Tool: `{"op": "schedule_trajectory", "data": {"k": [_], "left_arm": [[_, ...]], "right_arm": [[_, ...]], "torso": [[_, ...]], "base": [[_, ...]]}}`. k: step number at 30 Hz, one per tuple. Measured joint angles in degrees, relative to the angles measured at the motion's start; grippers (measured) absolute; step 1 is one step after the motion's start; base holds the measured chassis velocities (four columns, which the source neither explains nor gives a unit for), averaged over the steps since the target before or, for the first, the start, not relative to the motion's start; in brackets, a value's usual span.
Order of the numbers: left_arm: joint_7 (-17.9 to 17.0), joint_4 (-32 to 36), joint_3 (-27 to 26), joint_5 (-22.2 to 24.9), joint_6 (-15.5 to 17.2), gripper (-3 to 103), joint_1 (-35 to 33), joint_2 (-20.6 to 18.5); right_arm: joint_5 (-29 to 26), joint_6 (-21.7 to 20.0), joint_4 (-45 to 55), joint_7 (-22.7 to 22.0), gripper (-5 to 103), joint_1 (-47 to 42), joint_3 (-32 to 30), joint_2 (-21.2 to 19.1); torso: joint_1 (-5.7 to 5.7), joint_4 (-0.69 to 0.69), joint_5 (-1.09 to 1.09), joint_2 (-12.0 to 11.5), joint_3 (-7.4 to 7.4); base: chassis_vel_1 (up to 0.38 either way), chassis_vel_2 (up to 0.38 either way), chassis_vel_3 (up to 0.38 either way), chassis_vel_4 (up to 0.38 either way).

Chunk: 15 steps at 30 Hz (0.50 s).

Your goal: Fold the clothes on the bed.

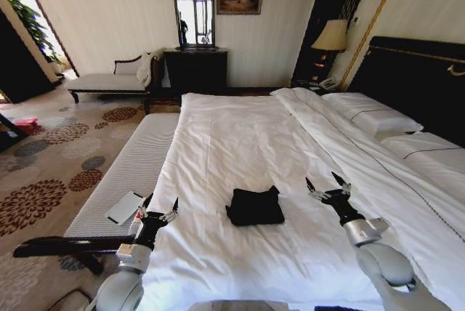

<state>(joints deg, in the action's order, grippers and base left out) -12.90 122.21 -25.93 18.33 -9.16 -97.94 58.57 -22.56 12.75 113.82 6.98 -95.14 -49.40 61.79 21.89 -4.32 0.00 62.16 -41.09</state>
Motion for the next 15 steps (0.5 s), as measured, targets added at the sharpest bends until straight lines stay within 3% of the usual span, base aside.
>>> {"op": "schedule_trajectory", "data": {"k": [6,15], "left_arm": [[0.0,0.0,0.0,0.0,0.0,100,0.0,0.0],[0.0,0.0,0.0,0.0,0.0,100,0.0,0.0]], "right_arm": [[1.51,0.88,0.49,-0.15,100,-0.46,0.41,4.51],[0.74,-0.06,0.77,-0.46,100,0.66,1.04,3.26]], "torso": [[0.0,0.01,0.0,0.0,0.0],[0.0,0.02,0.0,0.0,-0.01]], "base": [[0.0,0.0,0.0,0.0],[0.0,0.0,0.0,0.0]]}}
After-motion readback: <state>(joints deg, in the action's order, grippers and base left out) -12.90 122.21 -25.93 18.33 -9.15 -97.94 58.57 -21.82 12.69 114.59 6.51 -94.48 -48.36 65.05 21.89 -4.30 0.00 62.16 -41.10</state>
